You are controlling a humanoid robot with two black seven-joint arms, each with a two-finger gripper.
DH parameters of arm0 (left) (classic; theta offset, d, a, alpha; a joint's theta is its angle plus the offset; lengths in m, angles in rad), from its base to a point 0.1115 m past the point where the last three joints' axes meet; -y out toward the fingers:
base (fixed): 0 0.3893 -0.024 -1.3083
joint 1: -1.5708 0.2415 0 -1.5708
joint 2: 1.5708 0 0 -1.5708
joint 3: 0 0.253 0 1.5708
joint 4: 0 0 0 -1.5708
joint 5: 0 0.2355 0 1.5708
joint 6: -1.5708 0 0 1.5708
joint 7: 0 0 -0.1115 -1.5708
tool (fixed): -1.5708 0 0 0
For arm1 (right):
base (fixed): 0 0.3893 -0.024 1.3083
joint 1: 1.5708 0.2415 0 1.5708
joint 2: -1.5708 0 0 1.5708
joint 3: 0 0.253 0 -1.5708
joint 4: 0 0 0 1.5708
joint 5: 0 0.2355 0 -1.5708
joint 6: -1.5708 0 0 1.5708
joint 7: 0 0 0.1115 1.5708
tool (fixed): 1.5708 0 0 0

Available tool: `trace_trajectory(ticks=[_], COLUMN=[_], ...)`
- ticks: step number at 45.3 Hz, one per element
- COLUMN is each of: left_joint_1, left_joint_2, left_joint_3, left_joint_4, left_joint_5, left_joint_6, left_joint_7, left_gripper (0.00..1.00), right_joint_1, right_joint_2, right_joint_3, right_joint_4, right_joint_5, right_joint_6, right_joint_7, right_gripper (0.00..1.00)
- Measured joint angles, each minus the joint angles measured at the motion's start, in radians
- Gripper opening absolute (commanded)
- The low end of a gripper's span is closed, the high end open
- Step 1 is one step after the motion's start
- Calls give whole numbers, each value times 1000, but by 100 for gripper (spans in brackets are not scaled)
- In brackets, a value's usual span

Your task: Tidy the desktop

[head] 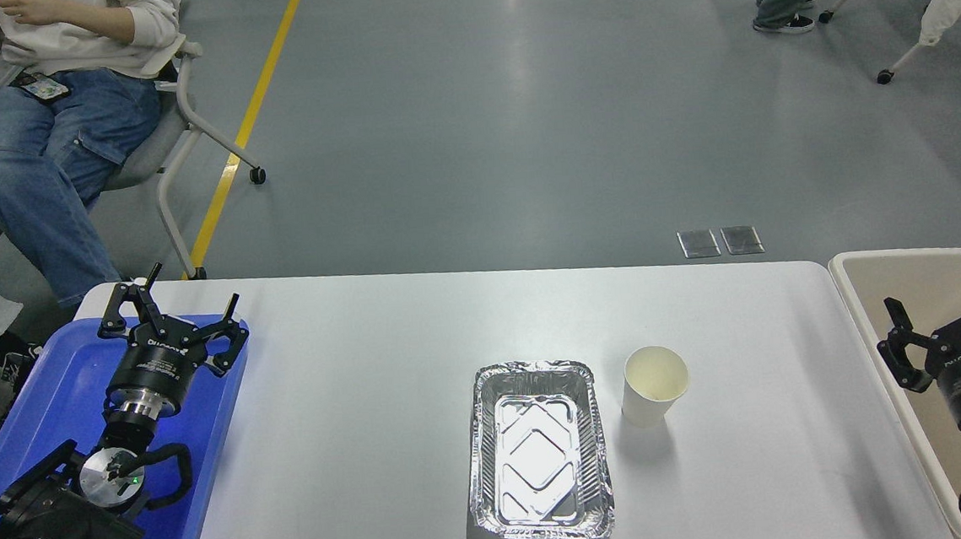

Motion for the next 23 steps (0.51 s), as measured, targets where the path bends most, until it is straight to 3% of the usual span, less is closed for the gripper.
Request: trace_trajectory(ticks=[23], left_joint_1=[0], left_joint_2=[1], left_joint_3=[0], left_joint_4=[0], left_joint_5=[1], left_joint_6=[0], left_joint_7=[2], left_gripper=[100], right_joint_1=[0], right_joint_2=[-4], right_joint_3=[-14], right_joint_4=[21], right_joint_5=[0], right_joint_6=[0], right_joint_7=[-2], right_gripper=[100])
